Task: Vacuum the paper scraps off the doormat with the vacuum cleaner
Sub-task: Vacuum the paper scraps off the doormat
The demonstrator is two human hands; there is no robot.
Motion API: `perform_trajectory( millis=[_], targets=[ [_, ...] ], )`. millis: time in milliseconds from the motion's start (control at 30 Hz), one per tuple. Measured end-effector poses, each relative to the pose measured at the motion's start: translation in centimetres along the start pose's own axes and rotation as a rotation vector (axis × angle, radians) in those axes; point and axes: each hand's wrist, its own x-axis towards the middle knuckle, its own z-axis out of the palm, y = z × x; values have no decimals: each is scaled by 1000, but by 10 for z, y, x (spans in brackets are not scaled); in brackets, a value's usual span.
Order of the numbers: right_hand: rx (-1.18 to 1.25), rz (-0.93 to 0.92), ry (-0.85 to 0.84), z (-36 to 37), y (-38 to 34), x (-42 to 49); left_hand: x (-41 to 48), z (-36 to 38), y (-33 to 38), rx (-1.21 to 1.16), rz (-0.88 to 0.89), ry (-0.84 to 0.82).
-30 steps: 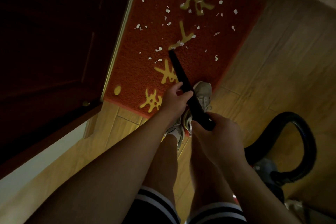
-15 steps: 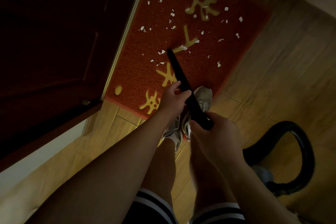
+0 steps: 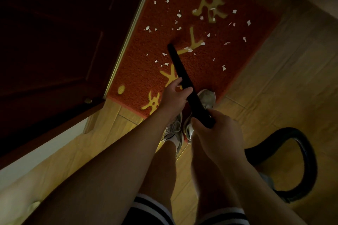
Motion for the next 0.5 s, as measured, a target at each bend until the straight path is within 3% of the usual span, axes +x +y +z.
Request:
perform_trajectory(
  millis=[500],
  targets=[
    [-40,-9,-42,-6,-2,-3,-15,-2,0,-11,-63,-13]
  ],
)
